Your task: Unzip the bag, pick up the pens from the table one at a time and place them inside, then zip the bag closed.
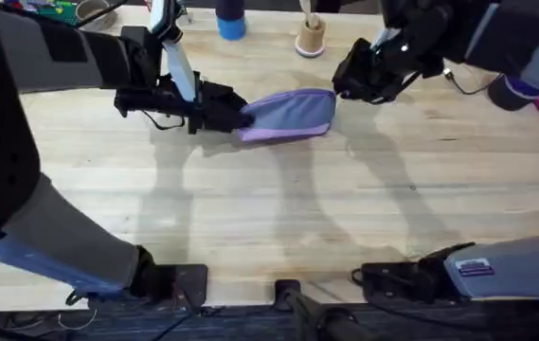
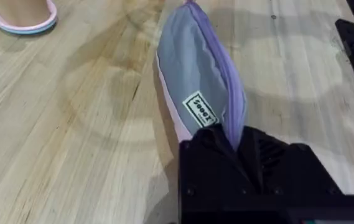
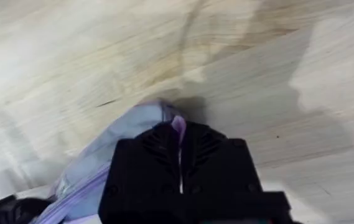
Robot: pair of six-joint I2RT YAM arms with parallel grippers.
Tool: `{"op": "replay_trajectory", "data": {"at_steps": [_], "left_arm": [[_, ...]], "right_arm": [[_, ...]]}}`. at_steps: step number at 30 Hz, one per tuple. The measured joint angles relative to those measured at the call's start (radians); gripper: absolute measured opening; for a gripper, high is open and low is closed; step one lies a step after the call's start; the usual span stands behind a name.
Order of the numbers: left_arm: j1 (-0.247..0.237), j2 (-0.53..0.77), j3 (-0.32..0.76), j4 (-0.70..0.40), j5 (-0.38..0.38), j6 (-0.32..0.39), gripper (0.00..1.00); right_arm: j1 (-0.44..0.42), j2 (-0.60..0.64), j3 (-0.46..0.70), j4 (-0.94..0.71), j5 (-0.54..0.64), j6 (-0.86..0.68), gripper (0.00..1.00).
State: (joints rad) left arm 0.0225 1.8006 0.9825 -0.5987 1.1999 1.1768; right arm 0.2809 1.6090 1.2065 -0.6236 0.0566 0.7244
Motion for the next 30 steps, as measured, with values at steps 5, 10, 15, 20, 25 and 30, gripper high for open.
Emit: {"op": "replay_trajectory", "data": {"at_steps": [5,10,15,20,25,30], "left_arm": [[-0.004,0.000,0.000,0.000,-0.007,0.000,0.044],[-0.008,0.000,0.000,0.000,-0.015,0.000,0.044],[-0.008,0.000,0.000,0.000,-0.018,0.000,0.044],[-0.008,0.000,0.000,0.000,-0.019,0.000,0.044],[-0.003,0.000,-0.001,-0.005,-0.030,0.000,0.044],[0.002,0.000,-0.002,-0.005,-0.043,0.000,0.044]], "right_arm": [[-0.004,0.055,-0.023,0.022,0.010,0.005,0.033],[-0.003,0.108,-0.025,0.036,0.004,0.027,0.033],[-0.003,0.112,-0.025,0.049,0.000,0.055,0.032],[-0.004,0.098,-0.025,0.048,0.005,0.061,0.032],[-0.018,0.054,-0.026,0.036,0.075,0.042,0.512],[-0.045,-0.023,-0.026,0.010,0.127,-0.059,0.991]]}}
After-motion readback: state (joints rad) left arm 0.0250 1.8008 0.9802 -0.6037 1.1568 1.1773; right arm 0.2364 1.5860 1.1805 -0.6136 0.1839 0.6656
